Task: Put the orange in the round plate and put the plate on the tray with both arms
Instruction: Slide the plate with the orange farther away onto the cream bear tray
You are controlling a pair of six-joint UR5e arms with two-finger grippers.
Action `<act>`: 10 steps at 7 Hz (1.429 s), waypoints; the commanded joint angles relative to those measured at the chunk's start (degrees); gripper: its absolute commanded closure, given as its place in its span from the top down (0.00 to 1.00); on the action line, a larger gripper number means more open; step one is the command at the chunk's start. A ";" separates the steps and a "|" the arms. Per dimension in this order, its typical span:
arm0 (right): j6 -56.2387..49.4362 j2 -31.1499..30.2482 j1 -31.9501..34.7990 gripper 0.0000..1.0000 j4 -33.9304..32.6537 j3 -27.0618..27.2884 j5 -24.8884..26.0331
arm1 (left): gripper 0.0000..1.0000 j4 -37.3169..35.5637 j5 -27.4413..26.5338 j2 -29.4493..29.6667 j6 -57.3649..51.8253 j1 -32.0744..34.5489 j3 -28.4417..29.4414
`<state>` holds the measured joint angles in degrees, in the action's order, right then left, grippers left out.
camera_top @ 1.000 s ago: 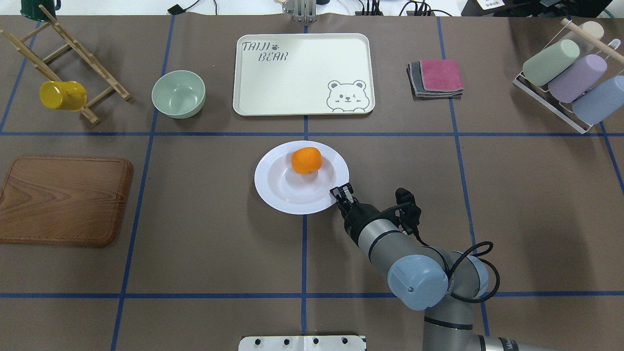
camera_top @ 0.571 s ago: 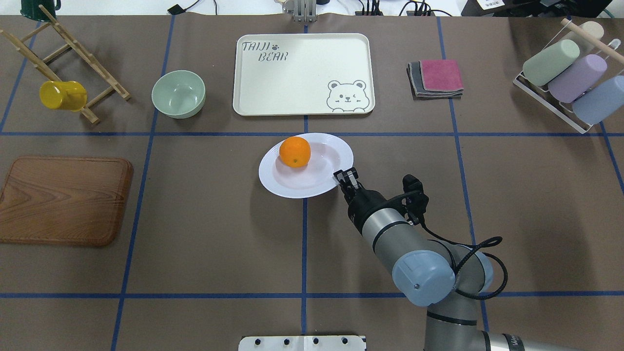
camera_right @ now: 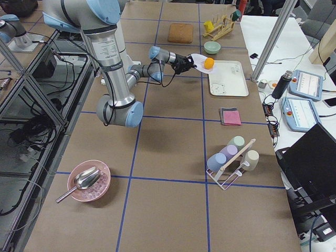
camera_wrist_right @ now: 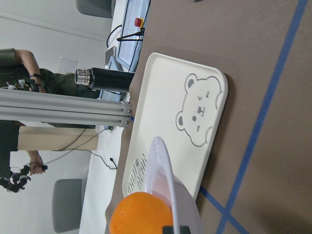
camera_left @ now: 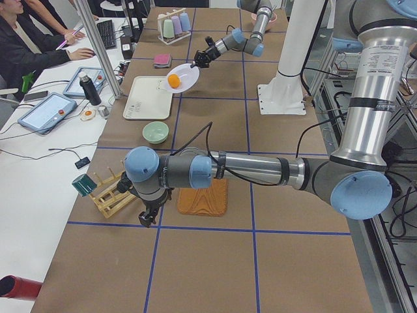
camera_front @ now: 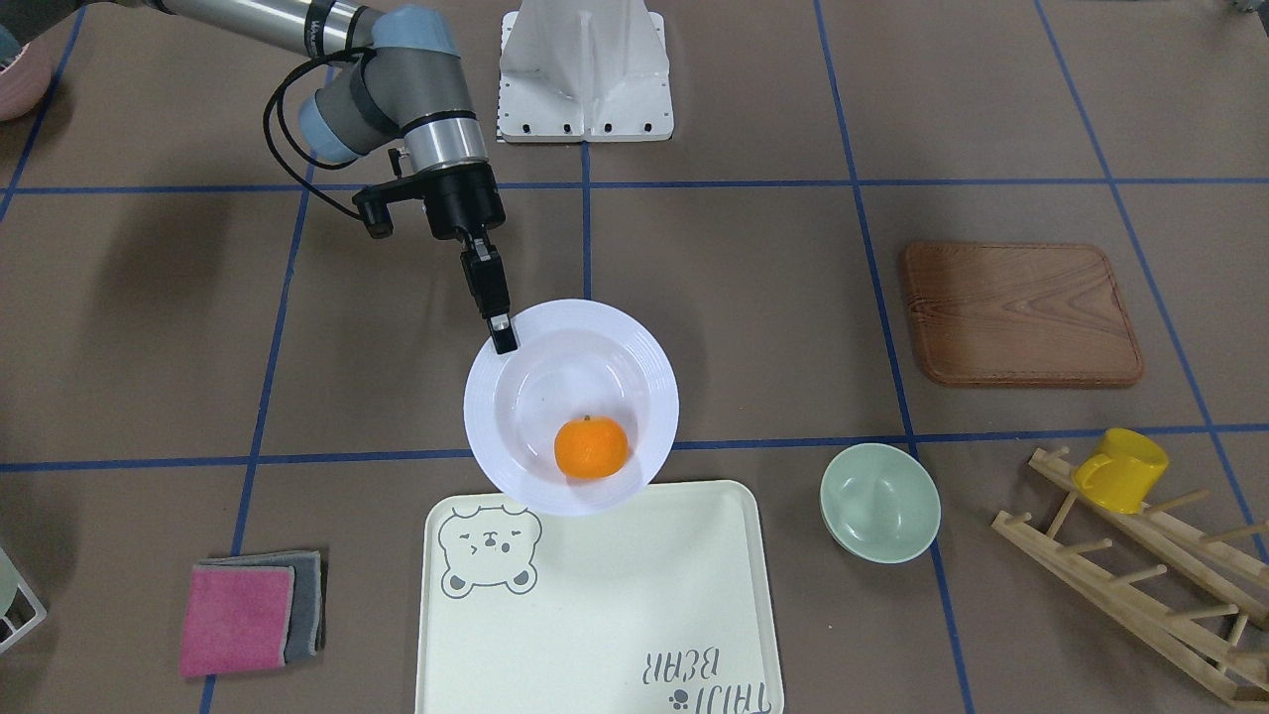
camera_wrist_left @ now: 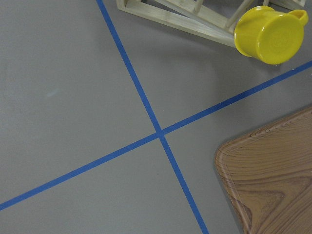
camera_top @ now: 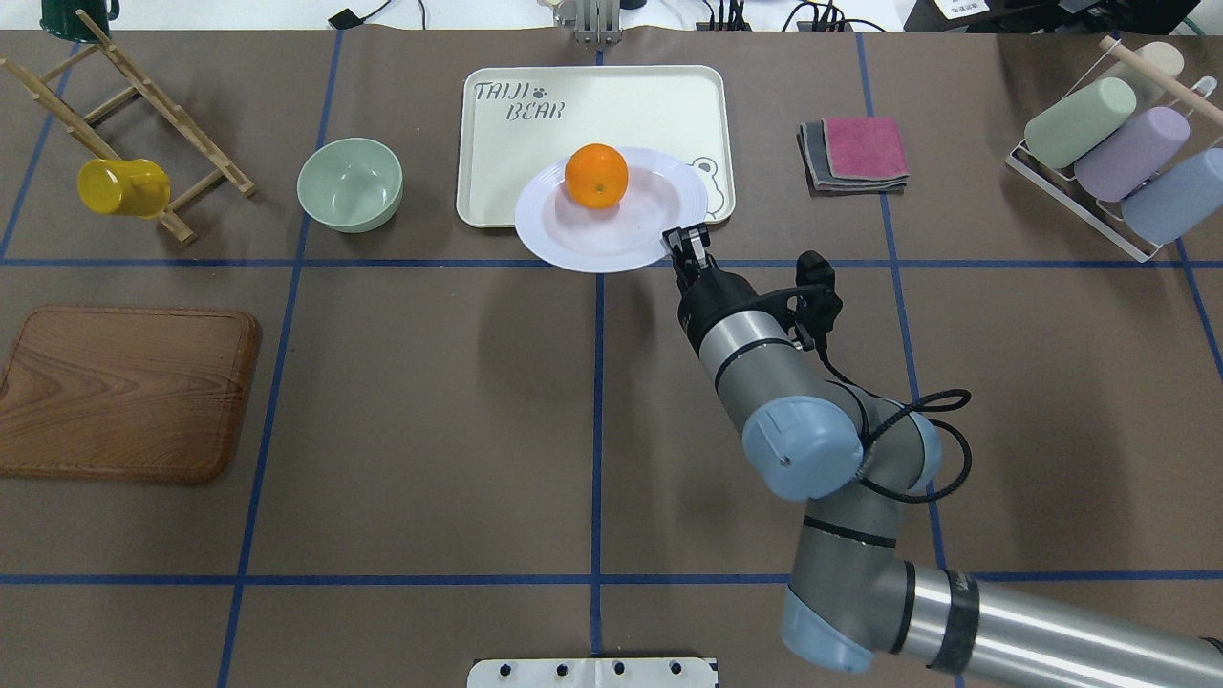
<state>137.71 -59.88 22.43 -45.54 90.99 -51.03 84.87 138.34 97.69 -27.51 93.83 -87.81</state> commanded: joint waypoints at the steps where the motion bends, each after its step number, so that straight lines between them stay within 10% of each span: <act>1: 7.98 15.76 7.08 0.00 -0.25 -24.06 -0.38 | 0.98 -0.06 0.00 -0.65 0.09 0.04 -1.04; 4: 11.53 24.37 8.25 0.00 -0.42 -38.17 -1.00 | 0.98 -0.23 0.00 -1.45 0.26 0.04 -2.54; 5: 8.92 24.11 7.29 0.99 -0.51 -36.52 -0.83 | 0.98 -0.24 -0.09 -1.45 0.26 0.04 -2.54; 7: -12.62 8.21 5.79 1.00 -2.34 -11.86 -10.51 | 0.98 0.20 0.00 -2.40 0.09 0.04 -2.89; 10: -38.71 3.37 17.07 1.00 -36.78 9.77 -37.99 | 0.98 1.08 -0.35 -4.86 0.34 -0.05 -4.37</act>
<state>111.49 -55.44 34.21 -68.36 93.66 -77.28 85.45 138.25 94.17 -27.54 93.85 -91.44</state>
